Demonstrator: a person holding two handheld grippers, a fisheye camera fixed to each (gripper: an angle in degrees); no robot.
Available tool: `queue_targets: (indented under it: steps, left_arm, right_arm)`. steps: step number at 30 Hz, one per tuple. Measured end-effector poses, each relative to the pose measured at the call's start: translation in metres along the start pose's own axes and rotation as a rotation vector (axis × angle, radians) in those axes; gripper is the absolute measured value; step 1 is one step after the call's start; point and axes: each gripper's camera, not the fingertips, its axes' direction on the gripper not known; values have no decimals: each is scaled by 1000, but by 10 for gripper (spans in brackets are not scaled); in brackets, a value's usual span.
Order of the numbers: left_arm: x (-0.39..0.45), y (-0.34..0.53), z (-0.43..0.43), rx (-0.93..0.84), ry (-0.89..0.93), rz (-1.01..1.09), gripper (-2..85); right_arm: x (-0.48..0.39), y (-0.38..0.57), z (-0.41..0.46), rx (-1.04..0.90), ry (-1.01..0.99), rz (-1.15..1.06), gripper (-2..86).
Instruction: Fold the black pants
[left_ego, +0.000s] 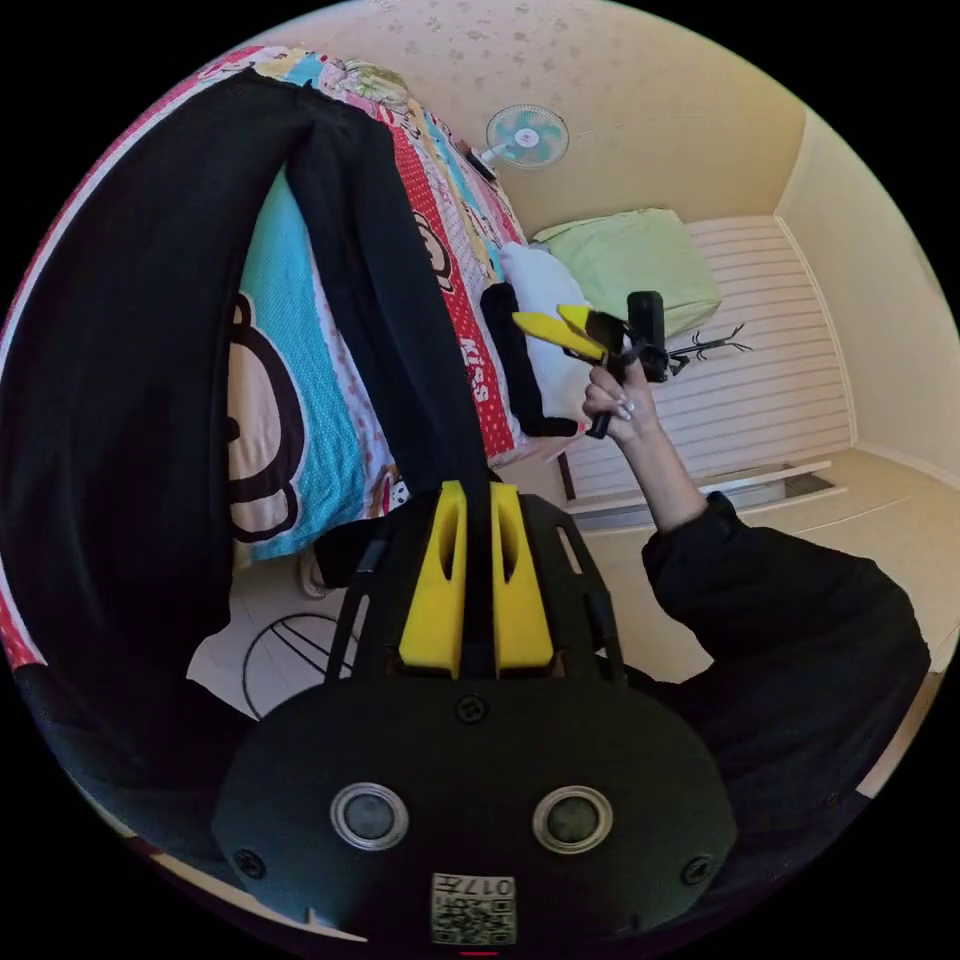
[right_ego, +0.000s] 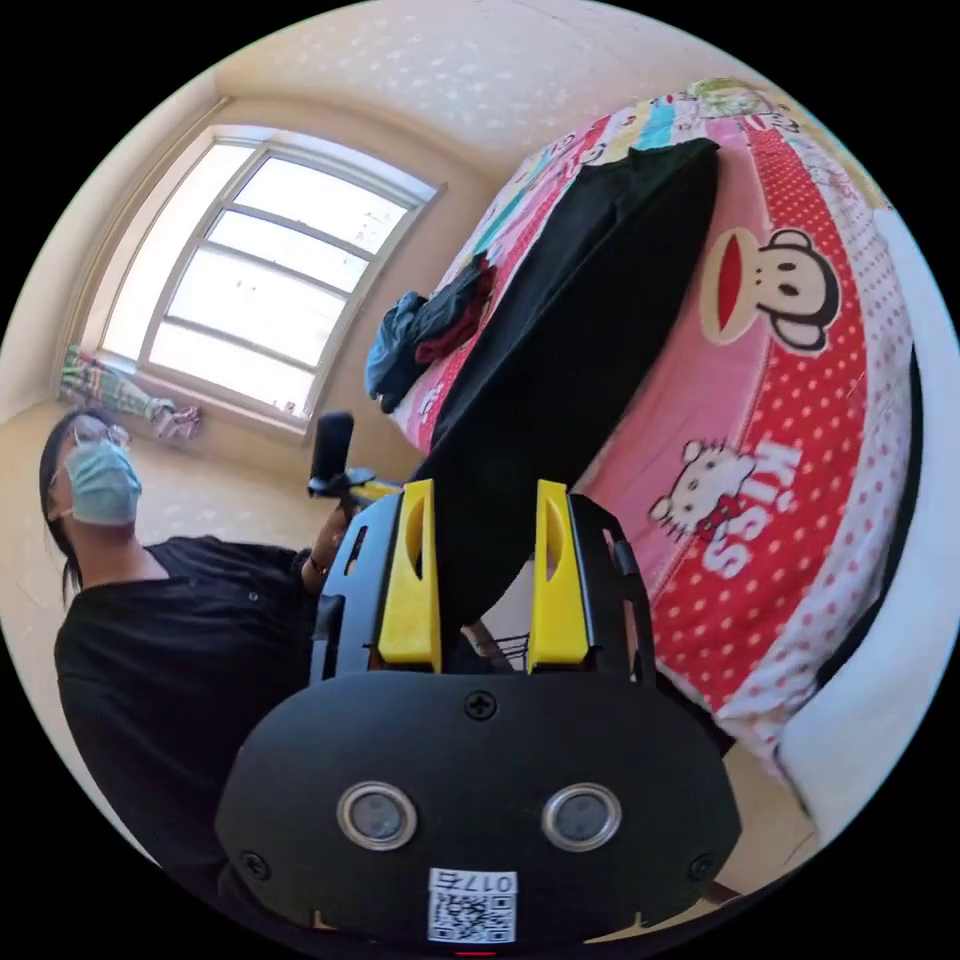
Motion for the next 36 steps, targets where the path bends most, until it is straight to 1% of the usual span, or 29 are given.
queue_targets:
  steps: [1, 2, 4, 5, 7, 10, 11, 12, 13, 15, 17, 19, 20, 21, 22, 23, 24, 25, 26, 27, 28, 30, 31, 32, 34, 36]
  left_arm:
    - [-5, 4, -8, 23, 22, -7, 42]
    - [-10, 8, -16, 39, 38, -13, 41]
    - [-19, 14, -26, 60, 63, -25, 41]
    - [-26, 18, -34, 76, 84, -37, 41]
    - [-38, 22, -45, 98, 126, -62, 41]
    - [-55, 28, -65, 133, 188, -83, 41]
    - [-62, 29, -73, 140, 209, -92, 42]
    - [-66, 31, -77, 143, 219, -97, 41]
    - [-75, 34, -84, 152, 245, -110, 41]
    - [-89, 40, -94, 165, 298, -135, 41]
    - [-108, 51, -113, 201, 379, -176, 41]
    - [-119, 62, -133, 233, 398, -199, 41]
    - [-123, 71, -149, 267, 390, -202, 41]
    - [-126, 75, -157, 283, 383, -205, 41]
    - [-130, 82, -172, 307, 360, -210, 40]
    - [-134, 87, -183, 316, 327, -209, 41]
    - [-136, 89, -188, 318, 307, -211, 41]
    - [-139, 92, -194, 324, 285, -219, 41]
    - [-142, 93, -197, 331, 302, -220, 41]
    - [-143, 93, -198, 333, 321, -217, 42]
    - [-144, 92, -197, 333, 355, -209, 42]
    - [-143, 90, -196, 321, 375, -198, 42]
    - [-142, 89, -196, 314, 376, -190, 42]
    - [-142, 88, -196, 310, 381, -184, 42]
    - [-143, 87, -197, 311, 403, -187, 42]
    - [-146, 86, -200, 317, 419, -191, 42]
  right_arm:
    - [12, -45, -8, 48, 23, 24, 145]
    - [18, -70, -10, 69, 35, 29, 148]
    - [47, -162, -8, 144, 132, 76, 162]
    - [56, -183, -6, 167, 143, 99, 166]
    - [98, -255, 9, 251, 141, 204, 173]
    - [138, -309, 37, 299, 197, 338, 173]
    - [143, -314, 43, 324, 187, 348, 166]
    - [152, -320, 55, 382, 132, 357, 152]
    - [157, -323, 67, 446, 68, 357, 110]
    - [156, -329, 82, 522, 51, 384, 56]
    - [145, -339, 94, 607, -13, 334, 27]
    - [128, -364, 120, 686, -319, 208, 16]
    - [123, -373, 129, 678, -385, 194, 16]
    - [106, -393, 148, 626, -402, 175, 15]
    - [83, -413, 165, 520, -262, 139, 18]
    - [73, -420, 173, 467, -149, 130, 20]
    - [57, -429, 187, 403, 87, 150, 26]
    - [46, -431, 198, 381, 279, 160, 42]
    - [42, -431, 203, 374, 367, 168, 54]
    - [39, -428, 209, 379, 519, 226, 86]
    - [34, -421, 210, 438, 649, 287, 125]
    - [26, -407, 206, 540, 777, 338, 137]
    - [28, -402, 203, 567, 813, 365, 140]
    - [32, -402, 203, 553, 811, 375, 142]
    - [64, -411, 210, 367, 715, 460, 158]
    - [81, -417, 224, 265, 656, 467, 161]
